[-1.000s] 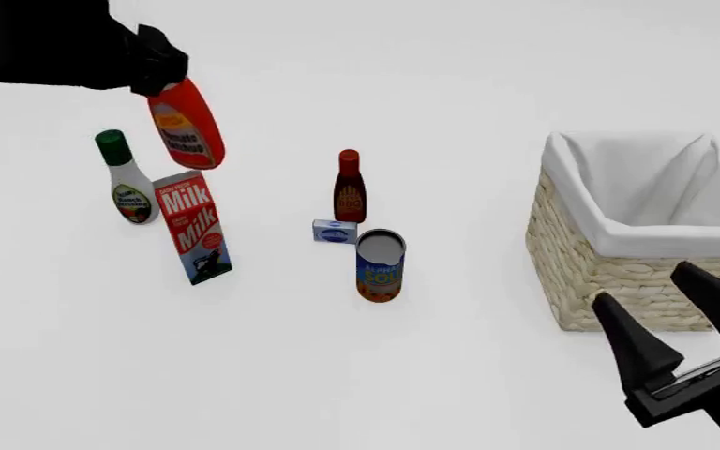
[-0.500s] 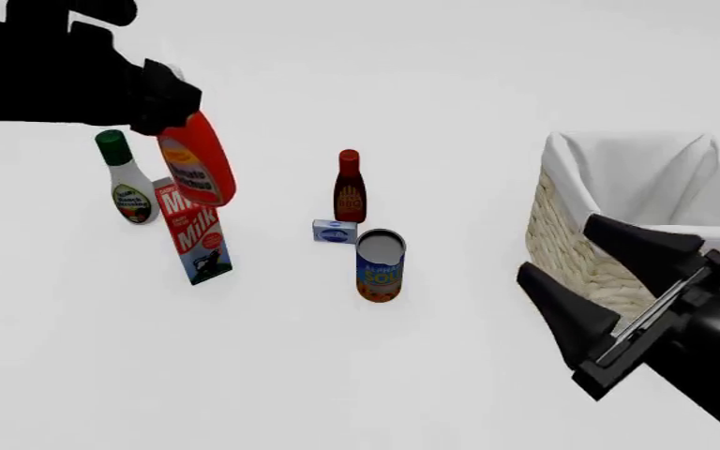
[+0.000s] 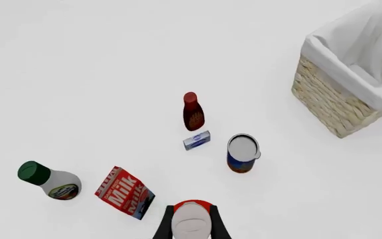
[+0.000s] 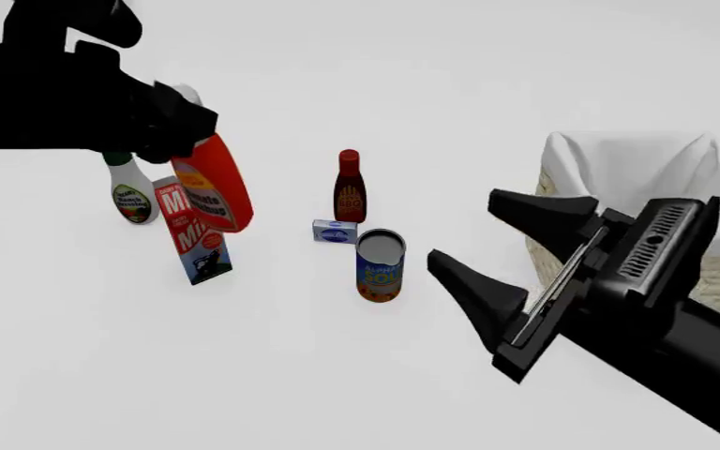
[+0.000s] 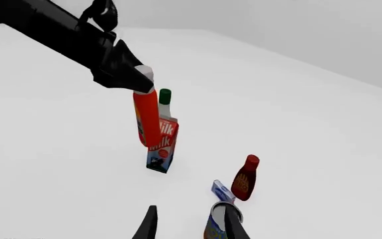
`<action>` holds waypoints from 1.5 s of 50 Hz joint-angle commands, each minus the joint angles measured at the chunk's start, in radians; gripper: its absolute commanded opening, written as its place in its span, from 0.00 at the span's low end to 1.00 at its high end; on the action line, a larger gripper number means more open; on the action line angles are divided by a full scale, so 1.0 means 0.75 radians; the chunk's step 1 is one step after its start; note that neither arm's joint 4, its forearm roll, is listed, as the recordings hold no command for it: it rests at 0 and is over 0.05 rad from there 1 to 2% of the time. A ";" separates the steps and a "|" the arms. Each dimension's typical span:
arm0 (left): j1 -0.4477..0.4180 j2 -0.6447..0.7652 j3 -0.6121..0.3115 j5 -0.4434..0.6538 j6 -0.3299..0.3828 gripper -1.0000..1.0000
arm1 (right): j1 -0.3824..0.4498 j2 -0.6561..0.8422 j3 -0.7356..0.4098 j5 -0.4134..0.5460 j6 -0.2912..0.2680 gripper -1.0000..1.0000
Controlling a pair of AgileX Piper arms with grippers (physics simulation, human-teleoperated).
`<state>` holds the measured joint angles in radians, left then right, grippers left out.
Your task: Pick the ketchup and place it in the basket.
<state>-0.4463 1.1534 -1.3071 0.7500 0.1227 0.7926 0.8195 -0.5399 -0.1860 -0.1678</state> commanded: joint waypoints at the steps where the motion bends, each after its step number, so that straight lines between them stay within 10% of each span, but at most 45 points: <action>1: -0.061 -0.042 0.023 0.015 0.003 0.00 | 0.092 0.111 -0.085 -0.008 -0.022 1.00; 75: -0.441 -0.038 -0.131 0.165 -0.101 0.00 | 0.300 0.372 -0.280 -0.038 0.031 1.00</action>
<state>-0.7570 1.1281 -1.3923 0.8637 0.0377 1.0155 1.0878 -0.7457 -0.2030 -0.1392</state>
